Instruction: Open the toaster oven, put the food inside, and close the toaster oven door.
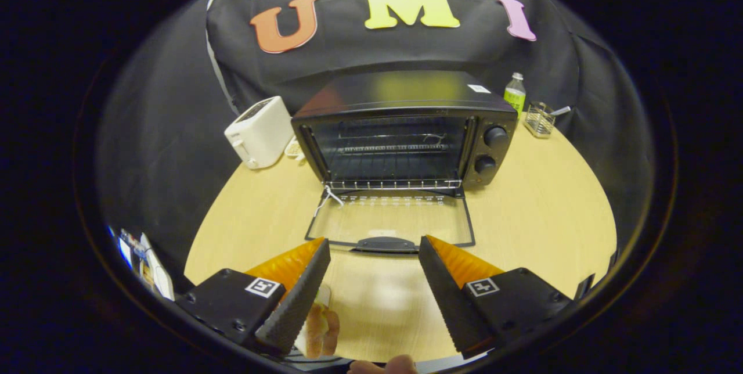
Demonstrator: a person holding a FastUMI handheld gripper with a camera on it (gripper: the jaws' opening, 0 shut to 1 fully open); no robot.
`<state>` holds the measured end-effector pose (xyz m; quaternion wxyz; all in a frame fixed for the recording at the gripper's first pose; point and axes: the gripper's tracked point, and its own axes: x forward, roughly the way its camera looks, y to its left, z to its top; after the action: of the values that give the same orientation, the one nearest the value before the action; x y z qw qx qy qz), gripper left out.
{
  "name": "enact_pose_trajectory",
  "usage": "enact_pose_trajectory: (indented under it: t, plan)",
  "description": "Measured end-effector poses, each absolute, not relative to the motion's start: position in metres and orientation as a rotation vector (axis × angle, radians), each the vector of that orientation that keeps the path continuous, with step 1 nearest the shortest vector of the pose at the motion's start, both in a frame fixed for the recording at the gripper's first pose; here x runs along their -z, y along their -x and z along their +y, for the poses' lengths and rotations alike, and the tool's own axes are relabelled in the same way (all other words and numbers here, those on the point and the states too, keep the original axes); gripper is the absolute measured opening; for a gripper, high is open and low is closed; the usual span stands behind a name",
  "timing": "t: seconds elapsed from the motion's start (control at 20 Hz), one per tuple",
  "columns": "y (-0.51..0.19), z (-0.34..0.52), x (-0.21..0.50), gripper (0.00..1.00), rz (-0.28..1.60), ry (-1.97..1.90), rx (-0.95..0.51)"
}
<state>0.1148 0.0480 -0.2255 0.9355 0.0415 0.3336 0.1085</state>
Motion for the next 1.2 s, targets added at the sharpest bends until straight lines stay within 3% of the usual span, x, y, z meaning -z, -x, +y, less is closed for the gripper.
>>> enact_pose_trajectory:
  t: [0.45, 0.95, 1.2]
  plan:
    - [-0.036, 0.081, 0.235, 1.0, 0.887, -0.2, -0.491]
    - [-0.022, 0.097, 0.295, 1.0, 1.163, -0.486, -0.517]
    - [-0.022, 0.105, 0.309, 0.83, 1.251, -0.581, -0.531]
